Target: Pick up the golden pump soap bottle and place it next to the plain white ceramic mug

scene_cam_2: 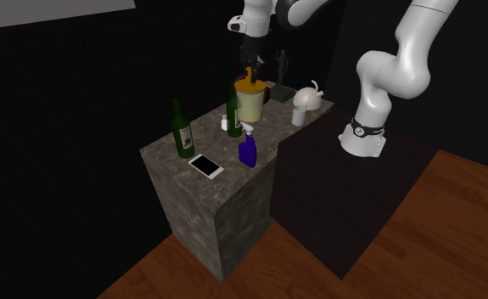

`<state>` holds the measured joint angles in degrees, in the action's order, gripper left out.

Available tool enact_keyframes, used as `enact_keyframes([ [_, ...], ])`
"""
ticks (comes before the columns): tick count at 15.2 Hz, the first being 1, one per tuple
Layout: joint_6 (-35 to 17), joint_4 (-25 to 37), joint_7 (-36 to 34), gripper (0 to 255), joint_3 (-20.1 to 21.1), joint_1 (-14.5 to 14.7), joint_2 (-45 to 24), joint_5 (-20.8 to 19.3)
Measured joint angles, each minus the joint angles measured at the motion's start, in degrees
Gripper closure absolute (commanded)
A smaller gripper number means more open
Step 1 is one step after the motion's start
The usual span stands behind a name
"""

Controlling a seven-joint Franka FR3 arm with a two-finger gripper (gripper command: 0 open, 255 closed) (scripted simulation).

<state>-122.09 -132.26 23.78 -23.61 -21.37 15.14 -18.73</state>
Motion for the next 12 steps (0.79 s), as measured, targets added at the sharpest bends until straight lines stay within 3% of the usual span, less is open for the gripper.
enact_keyframes([
  [12,0.5,-9.8,11.9,255,-8.4,-9.5,14.1,-8.5],
])
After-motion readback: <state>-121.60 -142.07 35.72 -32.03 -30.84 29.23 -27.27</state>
